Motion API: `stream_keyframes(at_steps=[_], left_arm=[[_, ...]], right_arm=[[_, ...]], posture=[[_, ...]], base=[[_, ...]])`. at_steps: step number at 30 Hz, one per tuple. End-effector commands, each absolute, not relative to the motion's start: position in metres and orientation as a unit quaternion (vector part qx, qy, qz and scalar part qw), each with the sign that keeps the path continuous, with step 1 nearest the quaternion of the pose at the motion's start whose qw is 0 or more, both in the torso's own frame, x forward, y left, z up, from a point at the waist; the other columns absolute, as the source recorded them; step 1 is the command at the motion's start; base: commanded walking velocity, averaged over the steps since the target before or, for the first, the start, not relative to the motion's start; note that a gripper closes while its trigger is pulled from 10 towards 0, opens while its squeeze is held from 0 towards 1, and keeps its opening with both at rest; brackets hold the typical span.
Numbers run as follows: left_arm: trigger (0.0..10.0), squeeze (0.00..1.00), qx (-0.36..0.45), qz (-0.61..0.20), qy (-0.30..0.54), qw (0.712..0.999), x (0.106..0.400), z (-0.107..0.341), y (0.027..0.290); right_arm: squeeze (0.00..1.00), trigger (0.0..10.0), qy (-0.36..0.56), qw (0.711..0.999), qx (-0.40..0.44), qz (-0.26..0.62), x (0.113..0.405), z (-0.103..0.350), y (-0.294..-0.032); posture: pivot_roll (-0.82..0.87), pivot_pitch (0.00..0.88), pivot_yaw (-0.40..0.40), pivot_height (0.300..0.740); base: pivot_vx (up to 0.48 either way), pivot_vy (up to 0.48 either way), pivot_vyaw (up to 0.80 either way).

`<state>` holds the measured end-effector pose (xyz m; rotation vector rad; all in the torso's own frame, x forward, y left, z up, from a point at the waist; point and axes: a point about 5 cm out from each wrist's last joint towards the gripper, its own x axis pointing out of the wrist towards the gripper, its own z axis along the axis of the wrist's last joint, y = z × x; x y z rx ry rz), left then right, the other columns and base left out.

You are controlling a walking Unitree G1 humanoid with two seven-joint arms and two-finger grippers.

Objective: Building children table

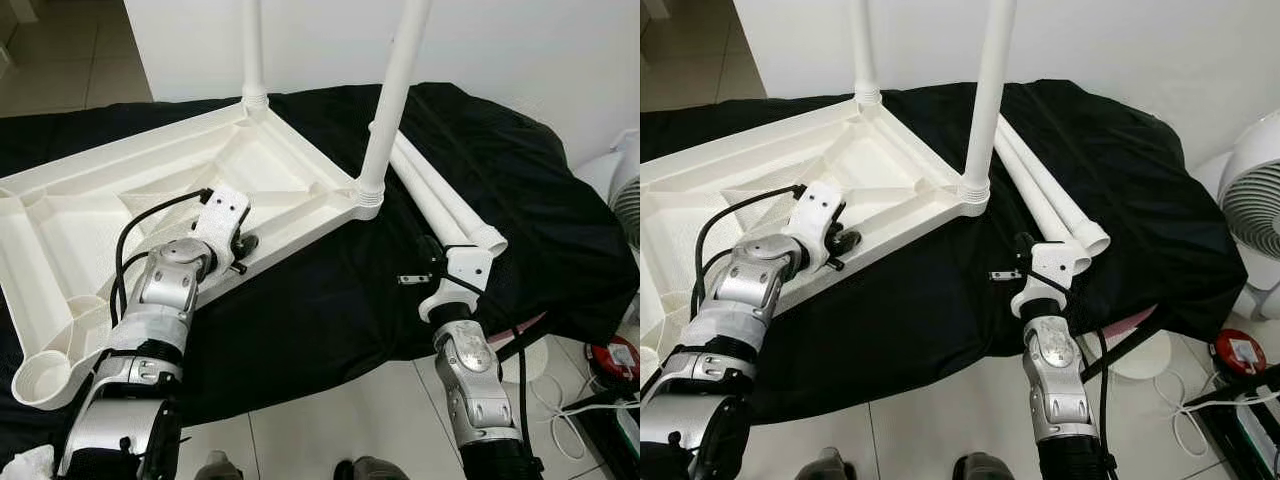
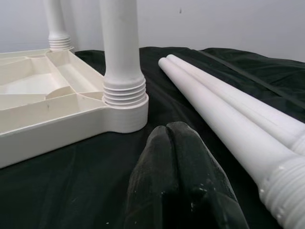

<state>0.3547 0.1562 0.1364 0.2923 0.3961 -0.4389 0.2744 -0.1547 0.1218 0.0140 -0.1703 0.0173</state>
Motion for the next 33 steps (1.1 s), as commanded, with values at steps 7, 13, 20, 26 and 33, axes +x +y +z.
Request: stream_keyframes(at_steps=[7,13,20,26,33], left_arm=[[8.6,0.00,0.174,-0.067,0.205,0.961,0.348,0.129,0.189],[0.0,0.00,0.175,-0.063,0.208,0.960,0.345,0.126,0.191],[0.0,0.00,0.176,-0.058,0.204,0.961,0.343,0.127,0.191],[0.0,0.00,0.172,-0.066,0.201,0.962,0.341,0.128,0.185],[0.0,0.00,0.168,-0.092,0.198,0.961,0.337,0.128,0.172]], right_arm=[[0.00,10.0,-0.081,0.997,0.006,0.014,0.277,0.121,-0.151],[0.00,10.0,-0.081,0.997,0.006,0.017,0.278,0.121,-0.150],[0.00,10.0,-0.082,0.996,0.007,0.021,0.280,0.121,-0.148],[0.00,10.0,-0.083,0.996,0.007,0.018,0.281,0.122,-0.150],[0.00,10.0,-0.083,0.996,0.005,0.014,0.282,0.121,-0.151]], posture=[[0.00,0.000,-0.025,0.740],[0.01,0.000,-0.027,0.740],[0.01,0.000,-0.025,0.740],[0.01,0.000,-0.024,0.740],[0.02,0.000,-0.022,0.740]], base=[[0.000,0.000,0.00],[0.000,0.000,0.00],[0.000,0.000,0.00],[0.000,0.000,0.00],[0.000,0.000,0.00]])
